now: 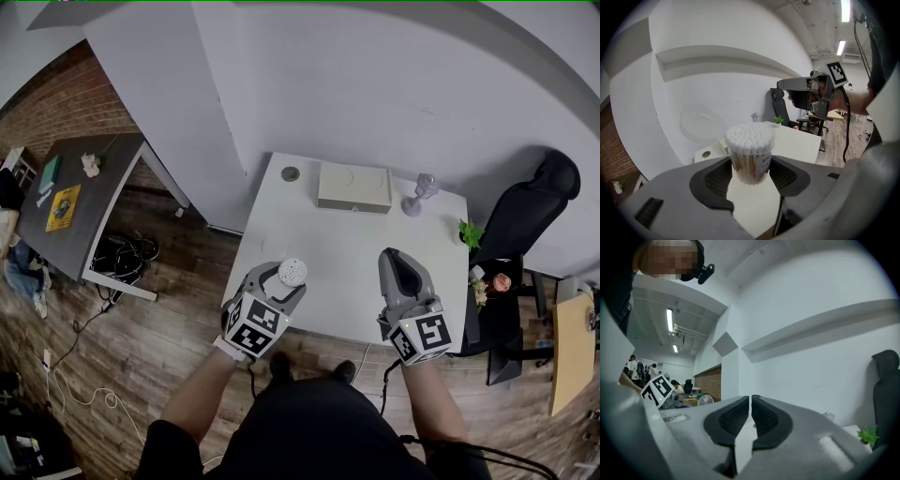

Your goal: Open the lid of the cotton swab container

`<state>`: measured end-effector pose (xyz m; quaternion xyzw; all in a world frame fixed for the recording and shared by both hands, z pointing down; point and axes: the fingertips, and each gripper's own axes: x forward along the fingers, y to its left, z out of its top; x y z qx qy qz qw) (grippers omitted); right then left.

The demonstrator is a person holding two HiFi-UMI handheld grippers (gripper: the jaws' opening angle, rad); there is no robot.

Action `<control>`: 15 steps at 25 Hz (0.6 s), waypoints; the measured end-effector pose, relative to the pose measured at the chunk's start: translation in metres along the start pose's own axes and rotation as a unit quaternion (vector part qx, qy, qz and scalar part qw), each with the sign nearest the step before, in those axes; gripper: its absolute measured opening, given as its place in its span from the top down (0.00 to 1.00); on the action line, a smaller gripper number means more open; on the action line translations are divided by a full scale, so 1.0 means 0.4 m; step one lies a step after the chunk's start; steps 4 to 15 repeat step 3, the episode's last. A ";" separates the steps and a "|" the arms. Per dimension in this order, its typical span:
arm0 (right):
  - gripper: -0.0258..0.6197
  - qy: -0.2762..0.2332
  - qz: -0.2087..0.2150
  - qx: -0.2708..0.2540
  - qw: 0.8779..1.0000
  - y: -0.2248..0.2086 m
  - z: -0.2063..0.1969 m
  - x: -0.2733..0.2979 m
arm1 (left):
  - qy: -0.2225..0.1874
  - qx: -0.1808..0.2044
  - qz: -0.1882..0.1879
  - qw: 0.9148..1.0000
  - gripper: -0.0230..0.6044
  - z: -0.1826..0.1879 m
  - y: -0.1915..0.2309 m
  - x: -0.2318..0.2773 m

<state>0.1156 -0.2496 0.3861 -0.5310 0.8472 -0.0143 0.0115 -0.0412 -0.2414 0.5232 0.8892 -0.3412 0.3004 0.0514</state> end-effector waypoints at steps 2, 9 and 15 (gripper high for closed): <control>0.93 0.000 0.001 0.000 1.000 -0.001 -0.002 0.001 | 0.000 -0.001 0.001 1.000 0.57 0.001 0.001 0.002; 0.93 0.000 0.002 0.001 1.000 -0.002 -0.002 0.002 | 0.000 -0.001 0.001 1.000 0.57 0.001 0.003 0.004; 0.93 0.000 0.002 0.001 1.000 -0.002 -0.002 0.002 | 0.000 -0.001 0.001 1.000 0.57 0.001 0.003 0.004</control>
